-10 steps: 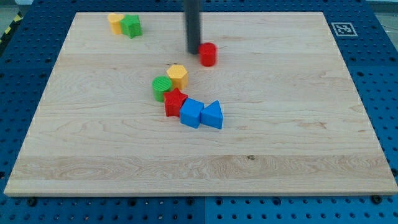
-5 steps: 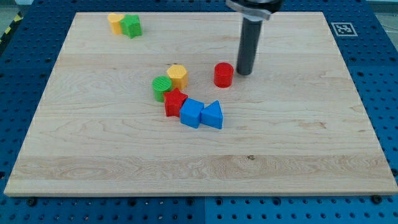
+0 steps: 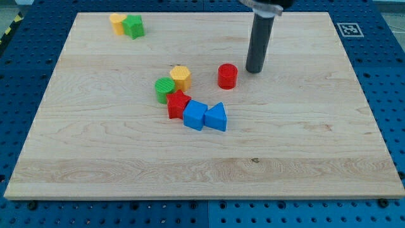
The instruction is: Place the red circle to the right of yellow hexagon
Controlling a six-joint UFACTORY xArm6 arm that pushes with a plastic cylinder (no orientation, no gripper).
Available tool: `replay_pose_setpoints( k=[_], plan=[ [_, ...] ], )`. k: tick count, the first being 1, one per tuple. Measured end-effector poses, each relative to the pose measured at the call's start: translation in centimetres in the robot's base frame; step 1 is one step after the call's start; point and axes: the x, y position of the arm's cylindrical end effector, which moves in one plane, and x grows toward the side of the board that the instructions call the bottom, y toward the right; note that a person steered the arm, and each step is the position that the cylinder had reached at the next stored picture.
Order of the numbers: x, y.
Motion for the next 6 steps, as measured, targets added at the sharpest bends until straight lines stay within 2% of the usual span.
replay_pose_setpoints(
  k=[1, 3, 4, 6],
  plan=[
    [3.1, 0.0],
    [-3.5, -3.1],
    [-3.9, -7.0],
    [4.1, -5.8]
  ],
)
